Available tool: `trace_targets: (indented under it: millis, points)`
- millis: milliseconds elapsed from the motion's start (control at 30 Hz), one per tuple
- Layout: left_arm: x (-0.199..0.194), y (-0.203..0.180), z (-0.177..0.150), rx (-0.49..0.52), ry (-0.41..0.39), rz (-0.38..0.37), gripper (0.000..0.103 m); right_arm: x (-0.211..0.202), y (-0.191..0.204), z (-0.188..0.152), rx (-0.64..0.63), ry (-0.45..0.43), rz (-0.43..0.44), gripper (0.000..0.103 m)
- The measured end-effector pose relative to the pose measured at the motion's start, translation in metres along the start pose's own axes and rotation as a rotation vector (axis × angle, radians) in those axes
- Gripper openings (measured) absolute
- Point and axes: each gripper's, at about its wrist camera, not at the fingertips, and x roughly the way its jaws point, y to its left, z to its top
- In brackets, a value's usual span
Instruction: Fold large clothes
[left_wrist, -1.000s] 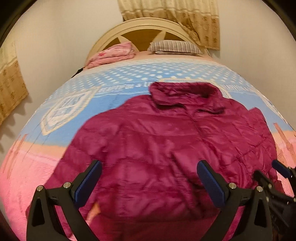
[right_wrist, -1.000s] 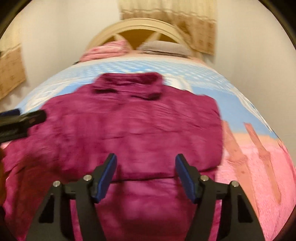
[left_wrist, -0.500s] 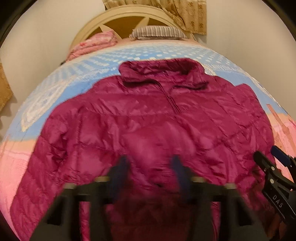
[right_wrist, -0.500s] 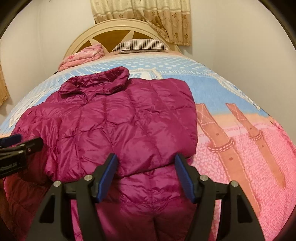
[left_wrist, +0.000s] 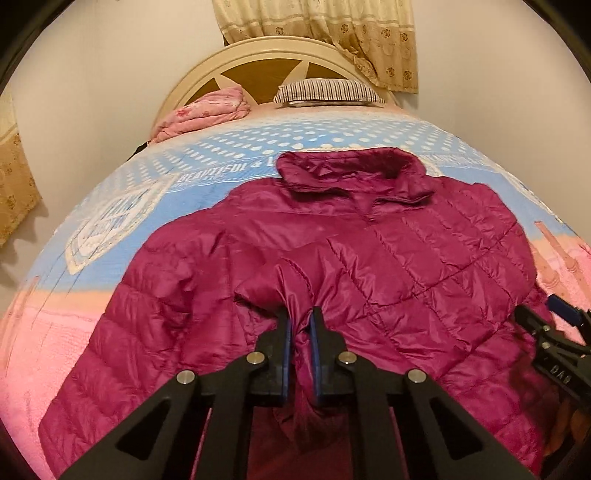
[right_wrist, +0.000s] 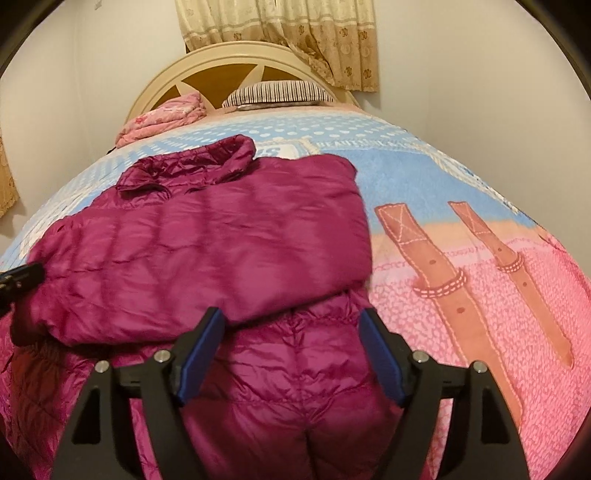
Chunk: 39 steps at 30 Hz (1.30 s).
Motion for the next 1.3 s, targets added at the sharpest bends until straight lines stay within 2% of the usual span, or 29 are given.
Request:
trace_targets:
  millis: [133, 200, 267, 300, 333, 367, 467, 500, 567, 633, 733, 833, 1000, 1200, 1300]
  points:
    - [0.01, 0.008, -0.001, -0.022, 0.05, 0.007, 0.012, -0.003, -0.003, 0.004, 0.011, 0.007, 0.032, 0.078]
    - [0.009, 0.009, -0.001, -0.017, 0.05, 0.035, 0.021, -0.01, -0.007, 0.012, 0.018, 0.017, 0.023, 0.076]
    - [0.002, 0.009, 0.0, -0.01, 0.015, 0.076, 0.051, -0.014, -0.009, 0.02, 0.007, 0.022, 0.005, 0.07]
    - [-0.001, 0.008, 0.001, -0.007, -0.01, 0.098, 0.058, -0.016, -0.011, 0.026, 0.0, 0.023, -0.012, 0.07]
    - [-0.004, 0.007, 0.002, -0.007, -0.027, 0.11, 0.071, -0.017, -0.012, 0.032, -0.008, 0.021, -0.025, 0.07]
    - [-0.006, 0.005, 0.004, -0.008, -0.042, 0.117, 0.076, -0.017, -0.012, 0.038, -0.018, 0.013, -0.034, 0.07]
    - [-0.004, -0.001, 0.011, 0.013, -0.064, 0.148, 0.076, -0.007, -0.007, 0.052, -0.05, -0.011, -0.045, 0.069]
    - [0.0, -0.004, 0.013, 0.029, -0.072, 0.18, 0.076, -0.003, -0.006, 0.055, -0.054, -0.011, -0.04, 0.069]
    - [0.014, -0.003, 0.018, 0.03, -0.051, 0.221, 0.076, 0.007, -0.001, 0.064, -0.055, -0.026, 0.001, 0.066]
    - [0.029, 0.006, 0.02, 0.001, -0.018, 0.235, 0.076, 0.018, 0.003, 0.067, -0.075, -0.032, -0.001, 0.063]
    - [0.048, 0.012, 0.014, -0.019, 0.033, 0.231, 0.076, 0.039, 0.005, 0.066, -0.068, 0.003, 0.044, 0.06]
    - [0.06, 0.011, 0.004, -0.008, 0.042, 0.228, 0.077, 0.058, 0.005, 0.057, -0.077, 0.047, 0.051, 0.06]
    - [0.075, 0.01, -0.003, -0.013, 0.071, 0.22, 0.084, 0.076, 0.0, 0.048, -0.054, 0.11, 0.082, 0.06]
    - [0.078, 0.013, -0.005, -0.029, 0.065, 0.221, 0.087, 0.081, 0.01, 0.046, -0.107, 0.138, 0.044, 0.06]
    - [0.078, 0.015, -0.006, -0.048, 0.063, 0.208, 0.087, 0.07, 0.007, 0.051, -0.113, 0.13, 0.018, 0.059]
